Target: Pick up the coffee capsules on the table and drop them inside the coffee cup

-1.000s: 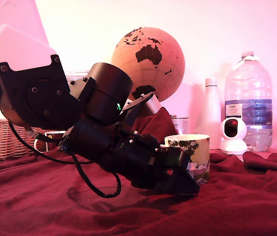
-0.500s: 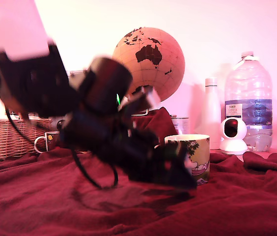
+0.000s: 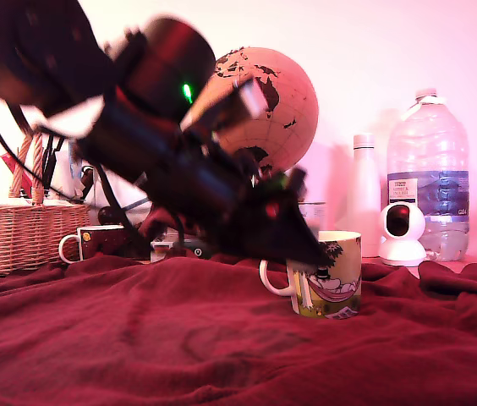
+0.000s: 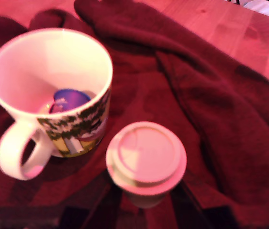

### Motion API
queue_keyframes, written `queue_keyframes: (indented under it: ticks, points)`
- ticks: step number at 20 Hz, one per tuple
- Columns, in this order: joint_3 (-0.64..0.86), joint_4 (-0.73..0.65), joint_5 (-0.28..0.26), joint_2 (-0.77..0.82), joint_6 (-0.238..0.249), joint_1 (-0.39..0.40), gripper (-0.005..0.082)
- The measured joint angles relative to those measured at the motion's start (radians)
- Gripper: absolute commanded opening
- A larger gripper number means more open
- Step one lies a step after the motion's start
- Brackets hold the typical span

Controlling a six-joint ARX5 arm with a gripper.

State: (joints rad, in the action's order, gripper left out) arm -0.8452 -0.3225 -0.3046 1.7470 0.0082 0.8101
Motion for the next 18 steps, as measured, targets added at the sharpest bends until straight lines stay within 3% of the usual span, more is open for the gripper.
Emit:
queue_keyframes:
  ticks: [8,18]
  points:
    - [0.0,0.039,0.06,-0.097,0.022,-0.008,0.0208]
    - [0.0,-0.025,0.063,-0.097,0.022,-0.055,0.0208]
